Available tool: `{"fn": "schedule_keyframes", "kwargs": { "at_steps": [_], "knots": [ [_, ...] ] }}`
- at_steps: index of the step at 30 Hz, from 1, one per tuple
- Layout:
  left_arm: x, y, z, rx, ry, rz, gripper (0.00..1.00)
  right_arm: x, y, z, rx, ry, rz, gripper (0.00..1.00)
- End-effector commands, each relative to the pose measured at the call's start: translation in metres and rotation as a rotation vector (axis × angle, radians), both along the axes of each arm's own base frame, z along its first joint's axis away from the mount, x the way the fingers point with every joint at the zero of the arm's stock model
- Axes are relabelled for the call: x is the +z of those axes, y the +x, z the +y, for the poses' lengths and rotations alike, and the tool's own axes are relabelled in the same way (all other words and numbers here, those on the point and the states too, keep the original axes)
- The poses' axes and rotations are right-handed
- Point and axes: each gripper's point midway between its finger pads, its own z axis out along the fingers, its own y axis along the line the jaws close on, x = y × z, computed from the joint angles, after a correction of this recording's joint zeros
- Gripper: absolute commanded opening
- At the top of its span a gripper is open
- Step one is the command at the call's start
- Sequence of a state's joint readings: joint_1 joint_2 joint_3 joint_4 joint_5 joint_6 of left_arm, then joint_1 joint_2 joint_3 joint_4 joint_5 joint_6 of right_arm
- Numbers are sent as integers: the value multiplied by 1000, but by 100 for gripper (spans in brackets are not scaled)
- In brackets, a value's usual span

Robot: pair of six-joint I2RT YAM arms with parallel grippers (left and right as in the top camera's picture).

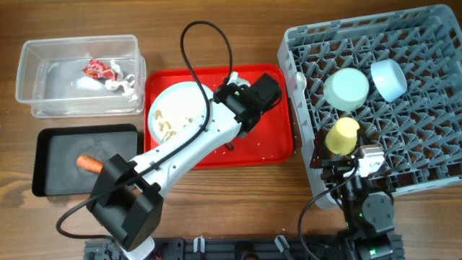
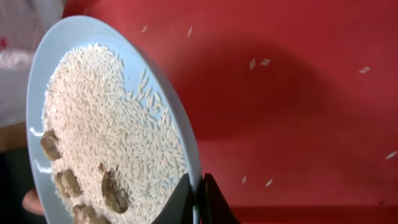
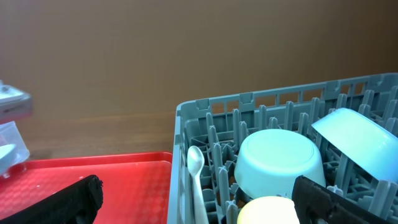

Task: Sort waste into correct bins and load items into the dishwasher rack
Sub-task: 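Grasp the rim of the rice plate with the left gripper and lift it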

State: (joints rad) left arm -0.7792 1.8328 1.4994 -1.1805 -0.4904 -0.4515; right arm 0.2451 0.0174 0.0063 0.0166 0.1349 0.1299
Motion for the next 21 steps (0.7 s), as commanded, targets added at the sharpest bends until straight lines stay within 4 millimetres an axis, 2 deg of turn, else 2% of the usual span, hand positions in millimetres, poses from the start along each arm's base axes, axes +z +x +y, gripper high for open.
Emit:
{"fn": "schedule_keyframes", "kwargs": {
  "at_steps": [1,4,10,14,21],
  "knots": [
    [9,-9,11,133,-7,-22,4,2,0,0,0,6,-9,100],
    [7,-25,12,191,-38,40,4,2,0,0,0,6,-9,100],
    [3,-34,12,215,-77,109,4,2,0,0,0,6,-9,100],
    [9,-37,34,306,-58,119,4,2,0,0,0,6,-9,100],
    [37,-31,72,415,-126,62,4,2,0,0,0,5,-9,100]
  ]
}}
